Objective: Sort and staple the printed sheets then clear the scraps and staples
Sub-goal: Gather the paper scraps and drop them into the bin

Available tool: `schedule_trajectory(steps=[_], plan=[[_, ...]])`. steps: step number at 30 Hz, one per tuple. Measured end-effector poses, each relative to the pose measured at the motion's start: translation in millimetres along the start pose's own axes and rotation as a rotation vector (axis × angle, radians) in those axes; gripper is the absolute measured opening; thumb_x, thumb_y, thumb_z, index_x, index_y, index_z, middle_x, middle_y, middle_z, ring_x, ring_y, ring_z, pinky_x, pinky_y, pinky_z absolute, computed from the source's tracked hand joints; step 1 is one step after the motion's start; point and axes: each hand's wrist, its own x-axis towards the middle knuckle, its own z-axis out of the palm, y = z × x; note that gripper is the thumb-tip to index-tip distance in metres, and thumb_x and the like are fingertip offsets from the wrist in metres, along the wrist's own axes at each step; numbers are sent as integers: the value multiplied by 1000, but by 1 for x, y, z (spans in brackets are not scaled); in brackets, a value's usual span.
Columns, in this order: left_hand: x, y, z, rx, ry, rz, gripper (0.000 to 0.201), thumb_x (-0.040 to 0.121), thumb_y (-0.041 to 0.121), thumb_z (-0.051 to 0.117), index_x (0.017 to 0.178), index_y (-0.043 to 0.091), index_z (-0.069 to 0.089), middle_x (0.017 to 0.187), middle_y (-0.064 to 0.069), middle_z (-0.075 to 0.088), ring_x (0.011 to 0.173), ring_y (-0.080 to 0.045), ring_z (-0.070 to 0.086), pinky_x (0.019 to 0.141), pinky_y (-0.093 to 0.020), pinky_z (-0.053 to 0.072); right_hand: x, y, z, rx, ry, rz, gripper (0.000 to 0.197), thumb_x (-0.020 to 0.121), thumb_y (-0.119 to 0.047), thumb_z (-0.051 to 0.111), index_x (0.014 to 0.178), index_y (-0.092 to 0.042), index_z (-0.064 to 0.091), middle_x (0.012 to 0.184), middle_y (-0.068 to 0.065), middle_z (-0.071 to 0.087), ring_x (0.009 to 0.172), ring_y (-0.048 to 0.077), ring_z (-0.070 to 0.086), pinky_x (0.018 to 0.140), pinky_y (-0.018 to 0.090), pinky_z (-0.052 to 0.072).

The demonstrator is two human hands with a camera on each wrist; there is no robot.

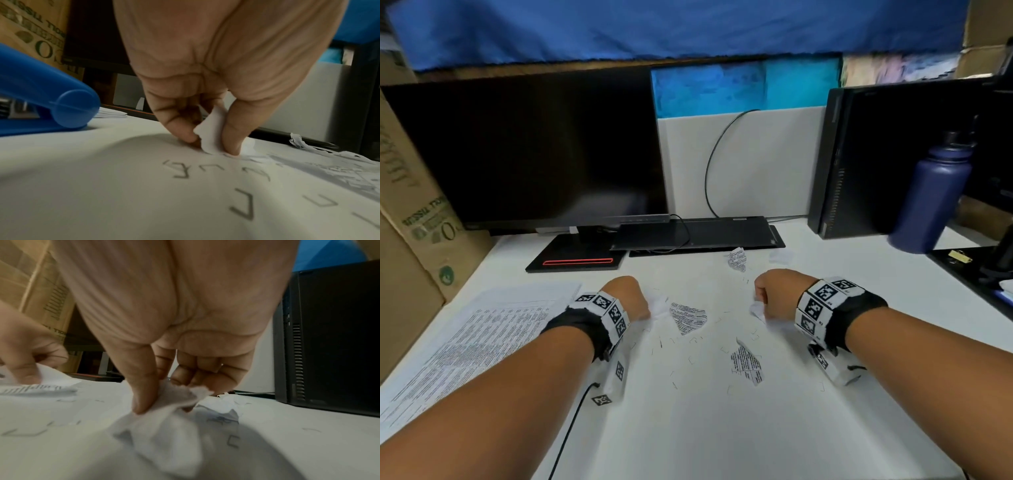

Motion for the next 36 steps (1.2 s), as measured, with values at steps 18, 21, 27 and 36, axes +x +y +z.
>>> schedule_trajectory(steps=[18, 21, 27, 36], plan=[[-20, 17, -44, -244, -71, 239, 44, 85, 36, 73, 124, 17, 68, 96, 6, 68, 88, -16, 68, 82, -27, 57, 17, 0, -49, 247, 115, 19, 16, 80, -22, 71, 95, -25, 67, 85, -10, 62, 82, 14, 61, 62, 21, 45], [-20, 45, -30, 86, -61, 380, 33, 89, 29, 68, 118, 13, 71, 117, -1, 68, 104, -22, 65, 77, -27, 49, 25, 24, -58, 347, 233, 126, 16, 77, -19, 74, 91, -26, 69, 86, -8, 66, 77, 11, 63, 61, 21, 48], [-7, 65, -11, 240, -134, 488, 29, 88, 19, 67, 116, 17, 73, 115, 0, 70, 105, -23, 66, 82, -29, 52, 61, 30, -59, 310, 267, 103, 10, 78, -18, 72, 72, -23, 65, 75, -8, 65, 71, 14, 61, 54, 19, 43], [-27, 63, -18, 168, -16, 510, 18, 87, 11, 62, 100, 13, 74, 99, -5, 70, 90, -23, 63, 60, -23, 39, 130, -28, -48, -436, -67, -36, 17, 88, -21, 62, 102, -16, 71, 97, 1, 69, 87, 27, 66, 85, 34, 55]])
